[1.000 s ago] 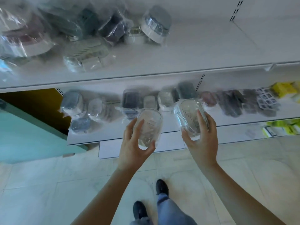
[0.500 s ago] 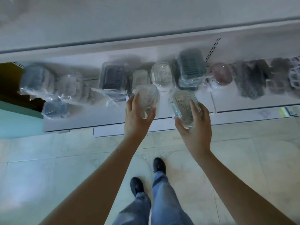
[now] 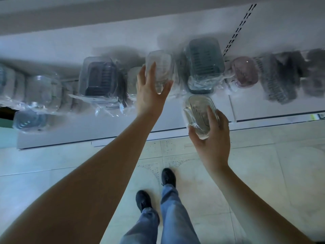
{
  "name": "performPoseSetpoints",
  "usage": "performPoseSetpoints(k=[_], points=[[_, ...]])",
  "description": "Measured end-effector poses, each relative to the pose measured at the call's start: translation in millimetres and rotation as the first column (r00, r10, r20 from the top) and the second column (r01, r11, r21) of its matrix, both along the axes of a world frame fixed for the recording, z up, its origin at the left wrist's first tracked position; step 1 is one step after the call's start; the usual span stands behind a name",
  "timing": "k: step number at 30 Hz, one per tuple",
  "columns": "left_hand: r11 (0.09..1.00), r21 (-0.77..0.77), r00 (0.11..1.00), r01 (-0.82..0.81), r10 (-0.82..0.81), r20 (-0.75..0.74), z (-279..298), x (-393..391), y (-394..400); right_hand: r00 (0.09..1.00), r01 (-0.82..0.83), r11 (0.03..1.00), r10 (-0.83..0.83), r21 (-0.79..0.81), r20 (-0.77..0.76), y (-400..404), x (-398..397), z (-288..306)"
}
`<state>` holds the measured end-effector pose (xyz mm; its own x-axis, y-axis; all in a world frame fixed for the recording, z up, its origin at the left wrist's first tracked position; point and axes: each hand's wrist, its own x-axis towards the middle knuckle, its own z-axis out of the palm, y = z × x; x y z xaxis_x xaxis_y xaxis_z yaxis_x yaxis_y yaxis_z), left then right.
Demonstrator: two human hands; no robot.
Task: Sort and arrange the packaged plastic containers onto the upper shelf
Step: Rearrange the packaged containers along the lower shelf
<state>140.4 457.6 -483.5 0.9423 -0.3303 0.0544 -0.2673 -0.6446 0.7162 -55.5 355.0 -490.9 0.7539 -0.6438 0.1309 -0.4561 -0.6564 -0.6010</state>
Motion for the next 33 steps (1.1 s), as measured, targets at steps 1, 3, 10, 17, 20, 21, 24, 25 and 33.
performPoseSetpoints(k=[1,3,10,17,20,21,24,25,33], points=[[1.0,-0.005,1.0,-0.006,0.006,0.008,-0.2,-0.6,1.3,1.0,-0.001,1.0,0.001,0.001,0.004,-0.3,1.3,-0.1],[1.0,-0.014,1.0,-0.012,0.012,0.024,-1.0,-2.8,6.6,1.0,-0.012,1.0,0.012,0.005,0.013,-0.2,4.3,0.1],[0.999,-0.031,0.998,0.024,-0.022,0.061,11.3,-25.0,45.9,0.994,-0.044,0.999,0.044,-0.002,0.099,6.8,22.1,11.3],[0.999,-0.011,0.993,-0.032,0.033,0.113,32.1,-40.5,110.3,0.988,-0.133,0.987,0.14,-0.088,0.072,27.4,82.9,25.1],[0.996,-0.047,0.986,-0.078,0.084,0.144,40.1,-44.7,136.5,0.985,-0.171,0.977,0.171,-0.124,-0.015,40.2,112.8,24.0],[0.993,-0.058,0.982,-0.1,0.108,0.155,42.3,-46.0,145.5,0.983,-0.182,0.974,0.177,-0.135,-0.049,43.8,122.3,23.1],[0.982,-0.098,0.968,-0.159,0.174,0.18,47.0,-48.3,171.4,0.984,-0.168,0.971,0.155,-0.17,-0.088,52.5,149.8,21.4],[0.98,-0.105,0.966,-0.17,0.187,0.18,46.9,-48.1,180.4,0.984,-0.161,0.971,0.146,-0.178,-0.098,56.1,158.2,20.9],[0.966,-0.089,0.952,-0.245,0.257,0.168,33.3,-39.7,231.1,0.947,-0.244,0.947,0.187,-0.21,-0.261,92.4,209.2,12.6]])
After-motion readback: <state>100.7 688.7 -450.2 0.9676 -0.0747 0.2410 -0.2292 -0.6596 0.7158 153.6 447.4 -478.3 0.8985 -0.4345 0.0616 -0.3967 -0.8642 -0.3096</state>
